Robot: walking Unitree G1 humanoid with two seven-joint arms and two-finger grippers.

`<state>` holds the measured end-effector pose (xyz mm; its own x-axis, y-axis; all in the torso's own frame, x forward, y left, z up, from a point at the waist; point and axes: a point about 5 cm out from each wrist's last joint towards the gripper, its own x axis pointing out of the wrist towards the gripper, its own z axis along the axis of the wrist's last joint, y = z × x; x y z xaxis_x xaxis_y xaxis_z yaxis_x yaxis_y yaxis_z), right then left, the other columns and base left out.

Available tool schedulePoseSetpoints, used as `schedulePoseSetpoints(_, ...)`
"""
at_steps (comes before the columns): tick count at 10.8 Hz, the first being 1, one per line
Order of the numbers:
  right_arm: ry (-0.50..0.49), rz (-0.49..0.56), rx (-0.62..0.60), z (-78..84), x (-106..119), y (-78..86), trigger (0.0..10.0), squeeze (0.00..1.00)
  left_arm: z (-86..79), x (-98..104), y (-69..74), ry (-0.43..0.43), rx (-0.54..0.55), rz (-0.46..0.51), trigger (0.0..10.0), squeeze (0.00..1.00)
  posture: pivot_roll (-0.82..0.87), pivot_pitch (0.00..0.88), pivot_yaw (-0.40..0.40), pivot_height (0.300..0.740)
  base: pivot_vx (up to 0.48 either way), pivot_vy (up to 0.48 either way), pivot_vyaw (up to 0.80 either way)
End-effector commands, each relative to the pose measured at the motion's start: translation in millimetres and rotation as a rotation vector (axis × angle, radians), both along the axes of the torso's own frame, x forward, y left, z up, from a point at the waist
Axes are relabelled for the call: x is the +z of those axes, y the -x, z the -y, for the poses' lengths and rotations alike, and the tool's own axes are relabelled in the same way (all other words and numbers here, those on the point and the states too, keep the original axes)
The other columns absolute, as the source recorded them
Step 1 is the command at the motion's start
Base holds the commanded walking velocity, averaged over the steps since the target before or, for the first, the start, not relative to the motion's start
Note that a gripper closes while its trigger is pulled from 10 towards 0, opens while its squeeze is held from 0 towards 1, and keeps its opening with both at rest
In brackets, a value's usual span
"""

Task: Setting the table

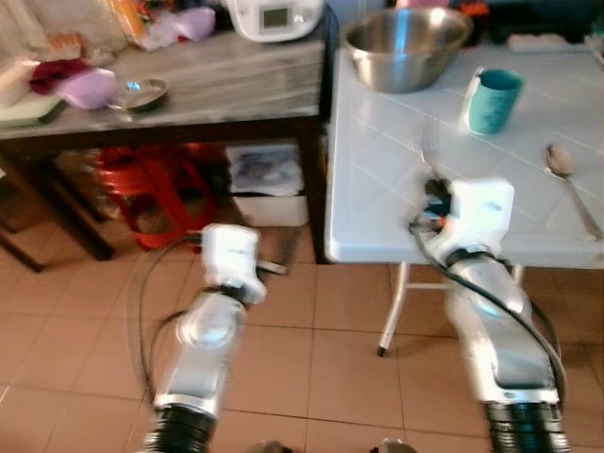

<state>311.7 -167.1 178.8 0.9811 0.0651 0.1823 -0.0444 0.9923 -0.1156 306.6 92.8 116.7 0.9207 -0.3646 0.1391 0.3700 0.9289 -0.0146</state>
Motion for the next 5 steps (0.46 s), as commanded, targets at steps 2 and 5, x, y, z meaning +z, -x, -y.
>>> schedulePoseSetpoints(2,0.018,0.027,0.020,-3.2,7,-6.3,10.0,0.00,-10.5,4,-4.5,-0.032,0.014,0.014,10.0,0.00,-0.18,0.116,0.162,0.740,0.000,0.472,0.00)
schedulePoseSetpoints(5,0.021,-0.006,0.007,-1.8,-5,-3.2,10.0,0.00,-12.8,8,-8.3,-0.039,0.032,0.029,10.0,0.00,-0.17,0.115,0.145,0.740,0.000,0.472,0.00)
